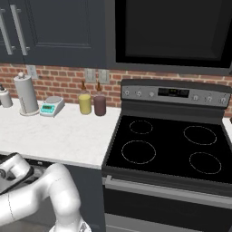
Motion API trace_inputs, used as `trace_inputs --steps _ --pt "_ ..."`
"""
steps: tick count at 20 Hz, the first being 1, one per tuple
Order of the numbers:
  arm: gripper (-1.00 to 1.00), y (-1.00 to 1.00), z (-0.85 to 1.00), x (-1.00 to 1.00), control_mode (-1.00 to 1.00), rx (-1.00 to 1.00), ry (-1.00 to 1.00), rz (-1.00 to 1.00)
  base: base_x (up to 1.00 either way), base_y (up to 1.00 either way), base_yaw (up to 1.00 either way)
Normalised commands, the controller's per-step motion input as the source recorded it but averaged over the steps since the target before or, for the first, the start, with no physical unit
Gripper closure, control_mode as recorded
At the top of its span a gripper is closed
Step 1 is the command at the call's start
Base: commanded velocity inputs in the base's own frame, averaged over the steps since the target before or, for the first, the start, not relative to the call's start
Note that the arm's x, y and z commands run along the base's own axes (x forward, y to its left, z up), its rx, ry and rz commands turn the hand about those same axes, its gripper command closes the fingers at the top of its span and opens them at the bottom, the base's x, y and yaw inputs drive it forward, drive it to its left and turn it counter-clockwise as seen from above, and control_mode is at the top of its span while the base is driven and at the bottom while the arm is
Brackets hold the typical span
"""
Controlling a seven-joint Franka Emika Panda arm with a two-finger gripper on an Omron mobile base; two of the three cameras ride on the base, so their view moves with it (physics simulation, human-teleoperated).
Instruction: Pick up the cup and bowl from the counter, place them in the dishwasher, and close the dishwasher door.
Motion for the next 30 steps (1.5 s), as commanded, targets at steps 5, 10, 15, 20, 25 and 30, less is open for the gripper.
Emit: trace_inputs --steps 5,10,15,20,25,30 --pt "-1.0 0.21 -0.93 0.0 -1.0 -0.1 -0.03 -0.89 0.0 0.0 0.0" --pt "-1.0 0.17 -1.0 0.0 -1.0 -0.19 -0.01 -0.87 0.0 0.0 0.0" --pt "-1.0 0.24 -0.98 -0.14 -1.0 -0.27 0.0 -0.75 0.0 0.0 0.0" --pt "-1.0 0.32 -0.73 -0.14 -1.0 -0.2 -0.1 -0.34 0.0 0.0 0.0" --pt "-1.0 0.31 -0.53 0.0 -1.0 -0.1 -0.19 -0.2 0.0 0.0 0.0" --pt "-1.0 0.53 -0.16 -0.36 -1.0 -0.07 -0.22 -0.18 0.0 0.0 0.0"
